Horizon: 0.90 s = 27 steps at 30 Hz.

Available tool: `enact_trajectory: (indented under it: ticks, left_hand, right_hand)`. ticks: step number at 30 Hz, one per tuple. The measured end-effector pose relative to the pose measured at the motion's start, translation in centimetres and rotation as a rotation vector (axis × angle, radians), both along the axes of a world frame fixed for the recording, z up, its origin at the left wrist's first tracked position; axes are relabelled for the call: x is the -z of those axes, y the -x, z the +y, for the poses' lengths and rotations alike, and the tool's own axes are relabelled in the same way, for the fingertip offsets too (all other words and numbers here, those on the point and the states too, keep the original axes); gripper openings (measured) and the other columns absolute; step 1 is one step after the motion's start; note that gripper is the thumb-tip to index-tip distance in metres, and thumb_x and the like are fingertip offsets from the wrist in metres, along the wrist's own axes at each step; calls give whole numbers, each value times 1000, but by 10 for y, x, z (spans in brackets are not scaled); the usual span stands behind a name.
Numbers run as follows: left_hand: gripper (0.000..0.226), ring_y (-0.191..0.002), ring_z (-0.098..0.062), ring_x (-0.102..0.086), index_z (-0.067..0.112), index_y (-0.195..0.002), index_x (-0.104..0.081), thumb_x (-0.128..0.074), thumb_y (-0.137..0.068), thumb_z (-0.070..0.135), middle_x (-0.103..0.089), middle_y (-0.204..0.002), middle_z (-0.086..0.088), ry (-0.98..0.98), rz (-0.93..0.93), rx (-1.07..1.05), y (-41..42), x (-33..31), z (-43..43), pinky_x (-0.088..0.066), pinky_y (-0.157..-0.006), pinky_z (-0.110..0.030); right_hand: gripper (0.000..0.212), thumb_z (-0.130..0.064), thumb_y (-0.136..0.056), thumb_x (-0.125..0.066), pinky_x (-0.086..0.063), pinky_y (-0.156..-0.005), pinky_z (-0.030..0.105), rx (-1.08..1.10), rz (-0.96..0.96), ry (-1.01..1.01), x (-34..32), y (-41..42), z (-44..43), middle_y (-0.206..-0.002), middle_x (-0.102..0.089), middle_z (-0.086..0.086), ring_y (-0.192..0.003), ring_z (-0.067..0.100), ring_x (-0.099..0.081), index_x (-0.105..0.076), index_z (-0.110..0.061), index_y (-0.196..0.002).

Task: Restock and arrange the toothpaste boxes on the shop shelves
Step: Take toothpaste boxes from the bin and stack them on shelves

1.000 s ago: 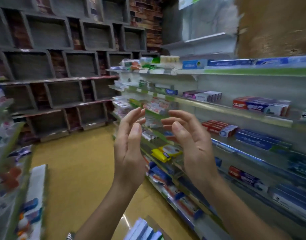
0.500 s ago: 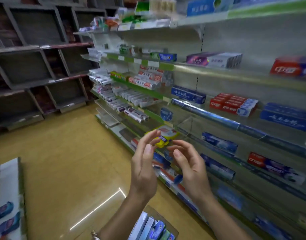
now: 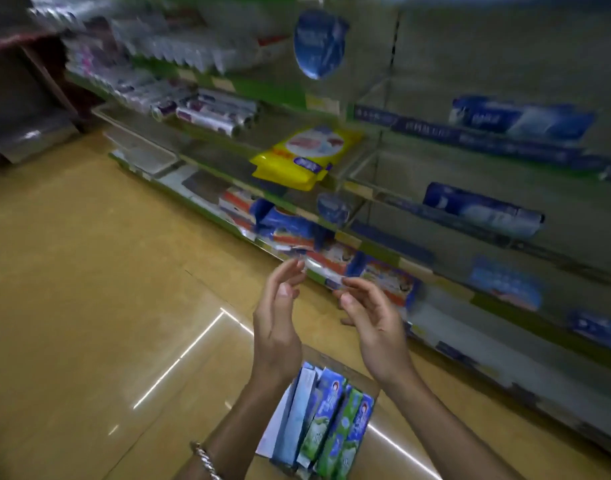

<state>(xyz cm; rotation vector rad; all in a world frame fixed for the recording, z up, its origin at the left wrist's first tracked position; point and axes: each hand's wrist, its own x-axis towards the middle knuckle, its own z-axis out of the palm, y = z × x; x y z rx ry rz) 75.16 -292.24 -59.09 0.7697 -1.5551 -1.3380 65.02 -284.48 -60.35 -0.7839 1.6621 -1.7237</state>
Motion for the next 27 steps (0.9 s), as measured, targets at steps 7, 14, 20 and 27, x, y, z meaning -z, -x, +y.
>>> enact_trajectory:
  ticks: [7,14,20,27]
  left_hand:
    - [45,-112,-11,-60,29,-120,-55,-35,-86,50,-65,-119,11,-60,-52,151,3,157,-30,-48,-94,-26]
    - [42,-110,-10,-61,32,-118,-55,-36,-85,51,-64,-120,12,-85,-75,254,0,305,-25,-48,-93,-27]
    - [23,-112,-7,-57,33,-116,-51,-44,-95,38,-60,-121,11,-217,-237,343,-9,403,-13,-44,-88,-11]
    - [40,-88,-14,-63,23,-108,-54,-66,-69,25,-66,-102,5,-149,-860,559,-22,470,11,-52,-79,-32]
  right_hand:
    - [26,-43,-79,-56,-52,-91,45,191,-33,-114,163,-11,-6,-105,-68,-6,-101,12,-63,-60,-39,-105]
    - [15,-32,-89,-61,-54,-80,30,365,-140,-156,313,-30,-4,-105,-68,2,-100,17,-63,-61,-32,-104]
    - [12,-24,-92,-59,-46,-69,19,493,-130,-334,408,-53,11,-95,-66,-5,-85,11,-62,-60,-26,-104]
    - [19,-17,-91,-59,-48,-70,22,656,-13,-498,443,-62,33,-88,-64,-8,-82,5,-60,-61,-17,-109]
